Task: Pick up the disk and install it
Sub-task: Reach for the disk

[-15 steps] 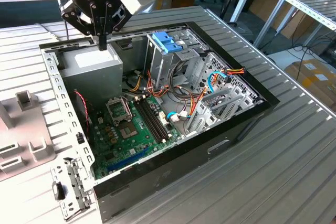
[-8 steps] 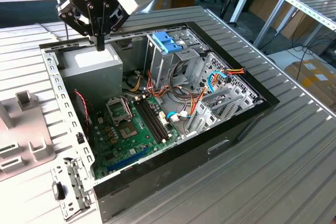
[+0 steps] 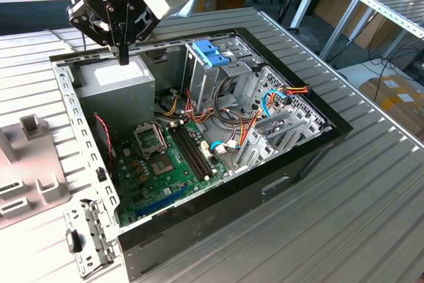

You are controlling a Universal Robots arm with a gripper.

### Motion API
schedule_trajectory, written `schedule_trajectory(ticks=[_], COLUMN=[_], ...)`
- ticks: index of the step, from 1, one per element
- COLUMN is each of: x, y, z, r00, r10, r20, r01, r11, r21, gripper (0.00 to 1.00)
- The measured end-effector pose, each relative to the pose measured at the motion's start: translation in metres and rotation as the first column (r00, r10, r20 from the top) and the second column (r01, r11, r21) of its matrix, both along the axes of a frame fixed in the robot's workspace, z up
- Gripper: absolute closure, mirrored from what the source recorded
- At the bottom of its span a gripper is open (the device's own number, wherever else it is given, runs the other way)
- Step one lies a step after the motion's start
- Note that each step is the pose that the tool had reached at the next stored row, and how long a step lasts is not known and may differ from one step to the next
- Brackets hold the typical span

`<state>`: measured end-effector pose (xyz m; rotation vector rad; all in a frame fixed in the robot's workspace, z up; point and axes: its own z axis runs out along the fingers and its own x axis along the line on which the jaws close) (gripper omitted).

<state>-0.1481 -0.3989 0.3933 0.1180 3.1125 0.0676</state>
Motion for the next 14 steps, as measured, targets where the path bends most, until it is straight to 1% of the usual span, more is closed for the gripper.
schedule_trajectory(ticks=[14], x=[-0.0116], y=[0.0000], z=[0.0000], r00=[1.0000], r10=[0.000], r20=[0.0000], r01=[0.000], r11=[1.0000], r21=[0.0000], gripper=[0.89])
